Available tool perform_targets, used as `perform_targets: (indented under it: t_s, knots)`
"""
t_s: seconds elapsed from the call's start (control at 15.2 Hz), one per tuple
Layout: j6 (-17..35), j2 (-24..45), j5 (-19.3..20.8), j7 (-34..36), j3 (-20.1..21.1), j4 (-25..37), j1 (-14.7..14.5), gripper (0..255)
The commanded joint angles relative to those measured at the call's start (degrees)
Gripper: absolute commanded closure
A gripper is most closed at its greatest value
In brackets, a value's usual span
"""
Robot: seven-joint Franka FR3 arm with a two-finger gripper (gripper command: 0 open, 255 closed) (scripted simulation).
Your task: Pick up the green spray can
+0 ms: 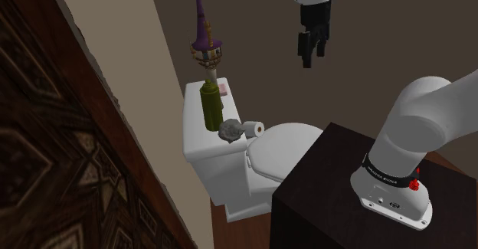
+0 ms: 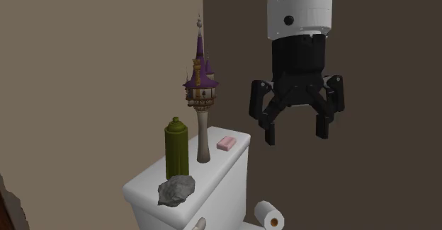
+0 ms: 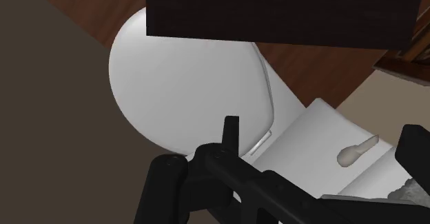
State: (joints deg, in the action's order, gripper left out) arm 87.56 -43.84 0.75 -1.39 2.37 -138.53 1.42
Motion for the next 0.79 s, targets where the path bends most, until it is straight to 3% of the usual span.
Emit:
perform_targets:
  t_s: [0.0,0.4,0.73]
  knots:
    - [0.0,0.0,0.0,0.0,0.0,0.0,0.0,0]
    - [12.3,1.4,-4.2,13.0,8.9,-3.3,-0.7,0]
    - [22.8,6.0,-5.0,24.2,16.9,-3.1,0.2,0]
